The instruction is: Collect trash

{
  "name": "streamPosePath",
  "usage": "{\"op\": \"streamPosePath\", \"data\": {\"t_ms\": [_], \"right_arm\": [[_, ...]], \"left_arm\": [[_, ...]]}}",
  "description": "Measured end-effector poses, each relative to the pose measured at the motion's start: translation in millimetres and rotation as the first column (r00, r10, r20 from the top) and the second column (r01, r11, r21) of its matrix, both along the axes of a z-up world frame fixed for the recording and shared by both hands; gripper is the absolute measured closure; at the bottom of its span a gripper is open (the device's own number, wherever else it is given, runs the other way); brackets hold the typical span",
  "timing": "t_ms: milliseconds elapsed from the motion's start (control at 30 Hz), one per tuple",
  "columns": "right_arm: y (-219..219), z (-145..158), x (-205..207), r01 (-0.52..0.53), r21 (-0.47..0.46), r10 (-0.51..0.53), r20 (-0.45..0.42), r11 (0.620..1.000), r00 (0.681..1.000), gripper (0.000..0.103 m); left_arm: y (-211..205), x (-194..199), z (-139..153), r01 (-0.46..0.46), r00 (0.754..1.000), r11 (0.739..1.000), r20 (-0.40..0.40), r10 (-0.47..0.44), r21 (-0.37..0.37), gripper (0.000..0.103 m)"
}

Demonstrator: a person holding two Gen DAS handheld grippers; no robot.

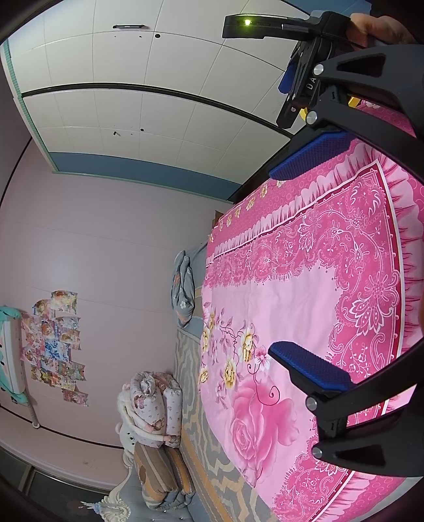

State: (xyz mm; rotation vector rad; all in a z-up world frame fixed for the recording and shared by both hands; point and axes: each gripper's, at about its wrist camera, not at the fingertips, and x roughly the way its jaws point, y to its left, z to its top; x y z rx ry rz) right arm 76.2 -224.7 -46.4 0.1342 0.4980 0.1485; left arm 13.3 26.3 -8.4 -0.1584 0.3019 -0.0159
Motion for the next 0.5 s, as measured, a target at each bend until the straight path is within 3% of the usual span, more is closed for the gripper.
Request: {"op": "streamPosePath", "data": {"t_ms": [500], "right_arm": [[1.1,-6.4,1.0,0.004,0.005,-0.004,-0.015,1.000,1.000,0.008]], "left_arm": [[-0.6,2.1,-1.1,0.003,1.000,1.000,-0.005,-0.003,-0.001,0.008]]}}
